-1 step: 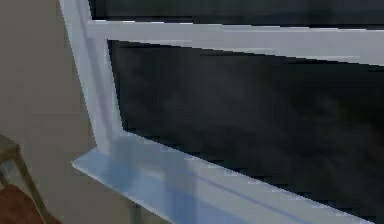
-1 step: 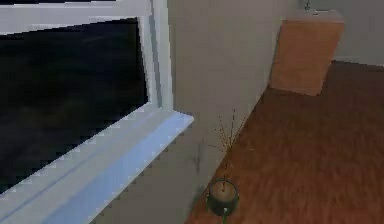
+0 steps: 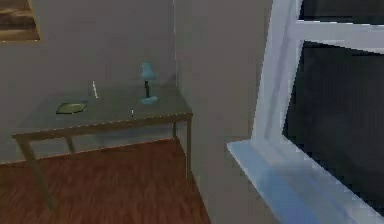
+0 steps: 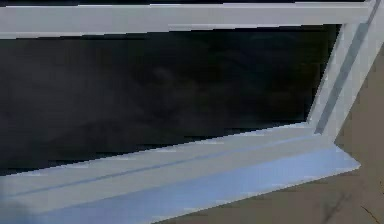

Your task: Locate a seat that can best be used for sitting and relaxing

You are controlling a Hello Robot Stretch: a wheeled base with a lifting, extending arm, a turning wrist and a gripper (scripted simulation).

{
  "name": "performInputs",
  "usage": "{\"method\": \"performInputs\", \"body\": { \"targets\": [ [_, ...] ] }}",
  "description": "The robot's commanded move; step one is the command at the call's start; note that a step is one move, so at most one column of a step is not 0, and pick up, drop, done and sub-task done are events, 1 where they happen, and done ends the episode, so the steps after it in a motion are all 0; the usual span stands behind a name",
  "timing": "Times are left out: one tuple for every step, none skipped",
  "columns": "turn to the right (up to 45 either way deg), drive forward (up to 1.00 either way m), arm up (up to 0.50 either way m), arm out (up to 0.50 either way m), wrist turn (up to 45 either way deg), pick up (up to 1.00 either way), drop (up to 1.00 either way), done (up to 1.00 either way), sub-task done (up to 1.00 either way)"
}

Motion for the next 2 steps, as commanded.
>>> {"method": "performInputs", "body": {
  "targets": [
    [-45.0, 0.00, 0.00, 0.00, 0.0, 0.00, 0.00, 0.00, 0.00],
    [-45.0, 0.00, 0.00, 0.00, 0.0, 0.00, 0.00, 0.00, 0.00]
  ]
}}
